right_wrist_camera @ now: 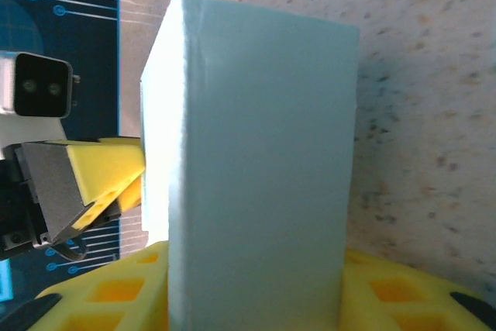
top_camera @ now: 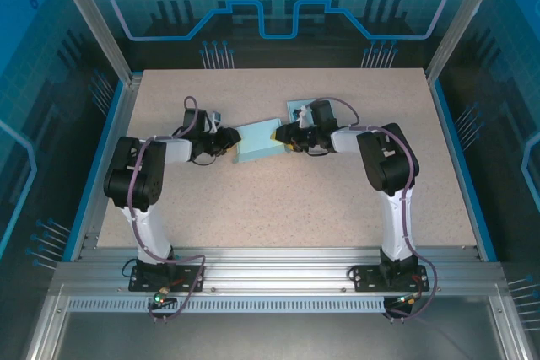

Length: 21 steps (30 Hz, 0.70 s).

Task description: Fold the paper box

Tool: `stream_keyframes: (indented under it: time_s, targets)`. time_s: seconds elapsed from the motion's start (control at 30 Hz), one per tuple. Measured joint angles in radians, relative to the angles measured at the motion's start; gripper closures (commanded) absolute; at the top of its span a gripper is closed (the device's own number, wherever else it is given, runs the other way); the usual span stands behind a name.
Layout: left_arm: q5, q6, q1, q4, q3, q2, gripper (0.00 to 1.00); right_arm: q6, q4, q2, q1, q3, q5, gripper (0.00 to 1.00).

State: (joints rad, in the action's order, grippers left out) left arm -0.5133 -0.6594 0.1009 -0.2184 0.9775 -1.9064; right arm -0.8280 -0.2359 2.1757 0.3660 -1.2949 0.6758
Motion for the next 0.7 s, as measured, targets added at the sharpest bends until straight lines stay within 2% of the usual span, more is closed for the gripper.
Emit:
stream_keyframes:
  time_s: [0.1, 0.27, 0.43, 0.47, 0.53, 0.7]
  targets:
    - [0.002, 0.009, 0.001, 0.027, -0.014, 0.037, 0.42, -0.014, -0.022, -0.004, 0.007, 0.016, 0.019, 0.59]
    - [0.009, 0.034, 0.004, 0.057, -0.04, 0.171, 0.27, -0.041, 0.01, -0.042, 0.009, 0.046, 0.041, 0.6]
    - [0.03, 0.138, 0.014, -0.016, -0.124, 0.351, 0.08, -0.069, 0.104, -0.13, -0.001, 0.078, 0.066, 0.61]
    - [0.039, 0.188, 0.025, -0.051, -0.164, 0.394, 0.03, -0.074, 0.128, -0.151, -0.006, 0.082, 0.071, 0.61]
    - [0.069, 0.29, 0.064, -0.115, -0.245, 0.466, 0.01, -0.081, 0.177, -0.185, -0.017, 0.084, 0.09, 0.6]
    - [0.199, 0.718, 0.33, -0.226, -0.443, 0.612, 0.01, -0.089, 0.323, -0.248, -0.047, 0.084, 0.13, 0.6]
